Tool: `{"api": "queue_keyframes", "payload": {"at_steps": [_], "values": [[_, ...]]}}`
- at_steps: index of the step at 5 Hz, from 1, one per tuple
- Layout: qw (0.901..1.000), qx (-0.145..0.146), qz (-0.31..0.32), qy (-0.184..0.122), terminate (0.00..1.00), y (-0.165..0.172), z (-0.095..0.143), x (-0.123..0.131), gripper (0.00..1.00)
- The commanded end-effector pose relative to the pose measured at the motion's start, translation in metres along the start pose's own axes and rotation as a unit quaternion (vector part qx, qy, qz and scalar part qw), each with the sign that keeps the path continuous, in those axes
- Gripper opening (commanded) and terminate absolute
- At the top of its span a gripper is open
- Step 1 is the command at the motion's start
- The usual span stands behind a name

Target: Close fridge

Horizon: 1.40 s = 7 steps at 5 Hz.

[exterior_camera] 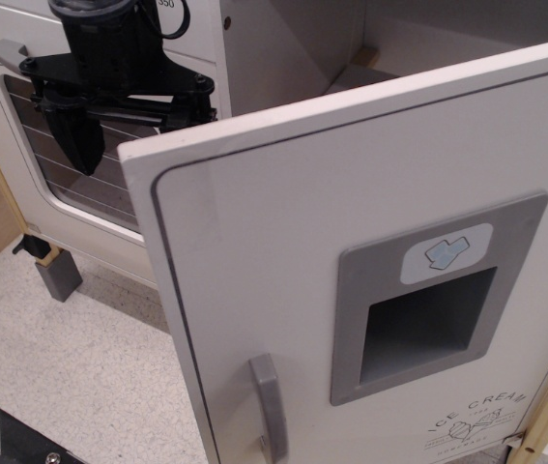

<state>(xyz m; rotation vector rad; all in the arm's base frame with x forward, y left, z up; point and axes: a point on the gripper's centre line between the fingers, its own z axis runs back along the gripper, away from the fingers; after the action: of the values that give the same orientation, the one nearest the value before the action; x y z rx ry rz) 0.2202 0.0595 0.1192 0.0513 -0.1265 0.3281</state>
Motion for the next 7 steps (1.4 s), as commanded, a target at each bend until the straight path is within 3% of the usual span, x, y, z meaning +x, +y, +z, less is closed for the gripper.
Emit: {"api": "queue_keyframes", "payload": {"at_steps": [1,3,4,6,7], "values": [[1.0000,0.000,0.000,0.000,0.00,0.000,0.000,0.000,1.00],[0.9948,-0.023,-0.099,0.015,0.00,-0.029,0.051,-0.003,1.00],[0.9891,-0.050,-0.138,-0.010,0.00,-0.045,0.079,-0.013,1.00],[0.9717,-0.090,-0.218,-0.018,0.00,-0.063,0.124,-0.040,1.00],[0.9668,-0.103,-0.233,-0.018,0.00,-0.063,0.131,-0.051,1.00]]}}
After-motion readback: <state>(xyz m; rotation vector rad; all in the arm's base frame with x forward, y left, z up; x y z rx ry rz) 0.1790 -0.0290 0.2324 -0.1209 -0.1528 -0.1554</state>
